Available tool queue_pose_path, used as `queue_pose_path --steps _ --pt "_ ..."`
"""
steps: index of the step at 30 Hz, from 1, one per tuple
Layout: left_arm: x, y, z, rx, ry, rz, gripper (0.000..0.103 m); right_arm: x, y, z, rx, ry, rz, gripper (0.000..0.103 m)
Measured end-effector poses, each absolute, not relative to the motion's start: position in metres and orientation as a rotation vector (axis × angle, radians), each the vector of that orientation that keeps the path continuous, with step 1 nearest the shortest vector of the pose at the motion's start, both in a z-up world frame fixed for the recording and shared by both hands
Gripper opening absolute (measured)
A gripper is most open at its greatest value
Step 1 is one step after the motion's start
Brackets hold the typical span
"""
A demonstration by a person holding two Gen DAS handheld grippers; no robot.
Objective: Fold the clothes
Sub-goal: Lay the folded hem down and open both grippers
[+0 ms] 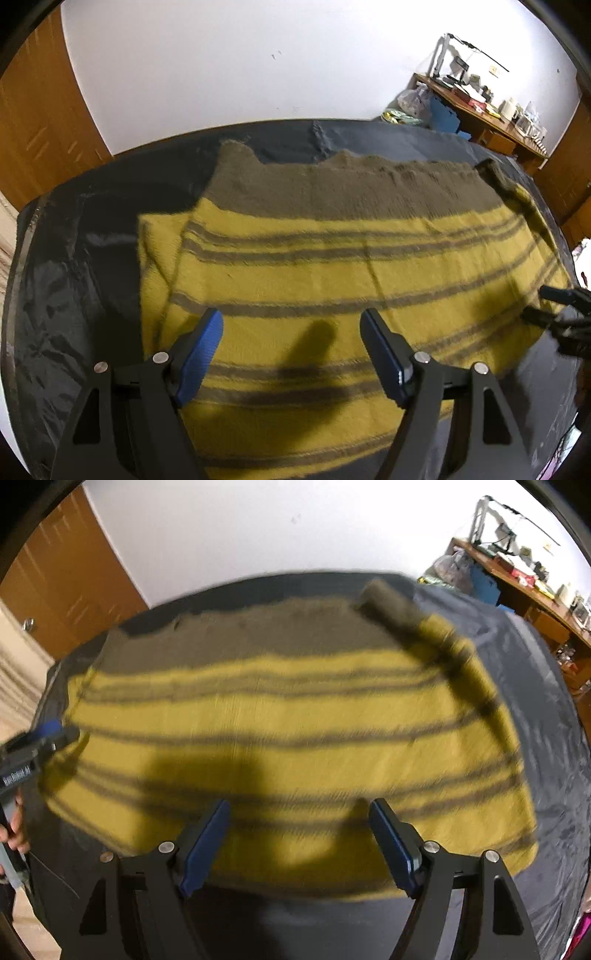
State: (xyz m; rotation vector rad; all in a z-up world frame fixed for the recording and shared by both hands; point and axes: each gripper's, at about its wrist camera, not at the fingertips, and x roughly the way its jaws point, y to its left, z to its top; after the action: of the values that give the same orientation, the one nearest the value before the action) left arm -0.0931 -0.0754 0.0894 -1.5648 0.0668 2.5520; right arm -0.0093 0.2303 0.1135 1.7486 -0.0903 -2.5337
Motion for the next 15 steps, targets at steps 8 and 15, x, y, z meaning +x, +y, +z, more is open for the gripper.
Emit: queue_pose_path --steps 8,15 --pt "-0.09 -0.063 0.069 -1.656 0.137 2.52 0.082 -0.001 0.227 0.106 1.769 -0.096 -2.554 0.082" --pt "-0.082 -0.048 0.085 -1.618 0.14 2.539 0.082 0.026 0.251 0.129 1.729 -0.295 -2.618 0.082"
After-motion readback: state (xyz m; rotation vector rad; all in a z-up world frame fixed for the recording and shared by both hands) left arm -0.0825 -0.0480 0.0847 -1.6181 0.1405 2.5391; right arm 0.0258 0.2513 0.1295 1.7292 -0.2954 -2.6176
